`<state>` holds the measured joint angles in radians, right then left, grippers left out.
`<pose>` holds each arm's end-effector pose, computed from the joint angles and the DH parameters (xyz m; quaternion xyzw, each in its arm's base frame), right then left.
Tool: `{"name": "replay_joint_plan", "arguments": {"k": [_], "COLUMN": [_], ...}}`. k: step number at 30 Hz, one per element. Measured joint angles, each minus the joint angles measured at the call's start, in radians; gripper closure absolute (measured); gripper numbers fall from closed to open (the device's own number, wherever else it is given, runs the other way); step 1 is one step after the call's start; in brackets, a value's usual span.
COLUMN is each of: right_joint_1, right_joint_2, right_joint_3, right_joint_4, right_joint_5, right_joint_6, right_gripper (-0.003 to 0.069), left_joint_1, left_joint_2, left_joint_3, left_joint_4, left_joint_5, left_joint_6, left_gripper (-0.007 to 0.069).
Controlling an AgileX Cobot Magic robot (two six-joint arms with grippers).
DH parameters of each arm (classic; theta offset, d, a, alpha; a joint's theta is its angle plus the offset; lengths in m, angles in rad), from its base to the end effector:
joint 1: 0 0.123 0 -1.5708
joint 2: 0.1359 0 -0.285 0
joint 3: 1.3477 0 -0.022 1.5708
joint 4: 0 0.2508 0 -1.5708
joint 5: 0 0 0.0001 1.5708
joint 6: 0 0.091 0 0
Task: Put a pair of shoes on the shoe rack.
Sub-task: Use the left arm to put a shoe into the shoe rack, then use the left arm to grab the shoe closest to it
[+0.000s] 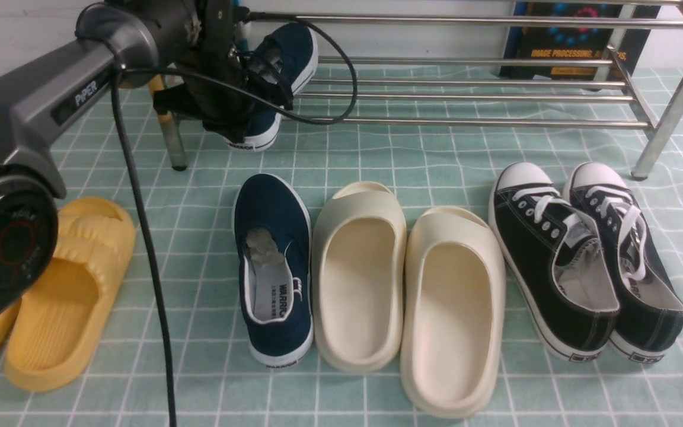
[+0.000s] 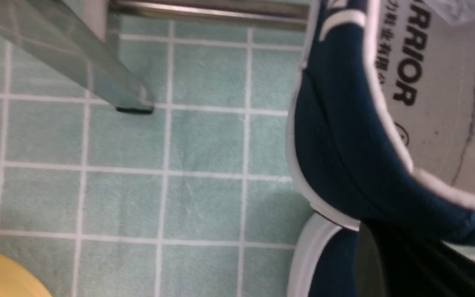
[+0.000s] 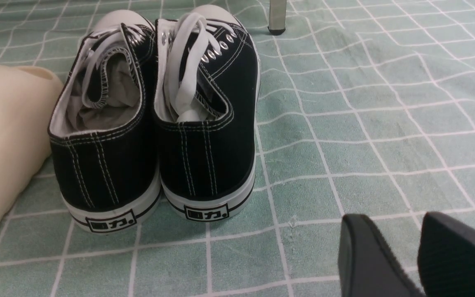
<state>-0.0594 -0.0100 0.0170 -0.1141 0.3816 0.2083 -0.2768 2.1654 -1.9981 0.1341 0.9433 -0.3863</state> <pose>0.0520 -0.0070 0.1739 0.0775 0.8008 -0.0043 0.5939 0.4733 -0.1242 0.2600 -0.0294 0.9604 -0.0284 0.2755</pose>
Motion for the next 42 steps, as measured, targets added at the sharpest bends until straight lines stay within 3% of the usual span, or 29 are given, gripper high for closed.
{"name": "replay_joint_plan", "arguments": {"k": [8,13,17,21,31,34,37,42], "right_joint_1": [0.000,0.000,0.000,0.000,0.000,0.000,0.000,0.000], "right_joint_2": [0.000,0.000,0.000,0.000,0.000,0.000,0.000,0.000], "right_joint_3": [0.000,0.000,0.000,0.000,0.000,0.000,0.000,0.000], "right_joint_4": [0.000,0.000,0.000,0.000,0.000,0.000,0.000,0.000], "right_joint_5": [0.000,0.000,0.000,0.000,0.000,0.000,0.000,0.000], "right_joint_6": [0.000,0.000,-0.001,-0.001,-0.004,-0.004,-0.004,-0.007], "right_gripper": [0.0419,0.0419,0.0419,0.0419,0.0419,0.0419,0.0419,0.0419], "left_joint_1": [0.001,0.001,0.001,0.001,0.001,0.001,0.001,0.001], "left_joint_2": [0.000,0.001,0.002,-0.007,-0.238,-0.288,-0.394,-0.568], "left_joint_3": [0.000,0.000,-0.001,-0.044,-0.170,-0.156,-0.023,0.399], "left_joint_4": [-0.032,-0.073,-0.080,-0.080,-0.079,-0.082,-0.120,-0.196], "left_joint_5": [-0.052,-0.080,-0.086,-0.026,0.269,0.297,0.300,0.288], "left_joint_6": [-0.005,-0.005,-0.005,0.003,0.096,0.099,0.102,0.079], "left_gripper": [0.0610,0.0498,0.0364,0.0295,0.0280,0.0280,0.0280,0.0280]}}
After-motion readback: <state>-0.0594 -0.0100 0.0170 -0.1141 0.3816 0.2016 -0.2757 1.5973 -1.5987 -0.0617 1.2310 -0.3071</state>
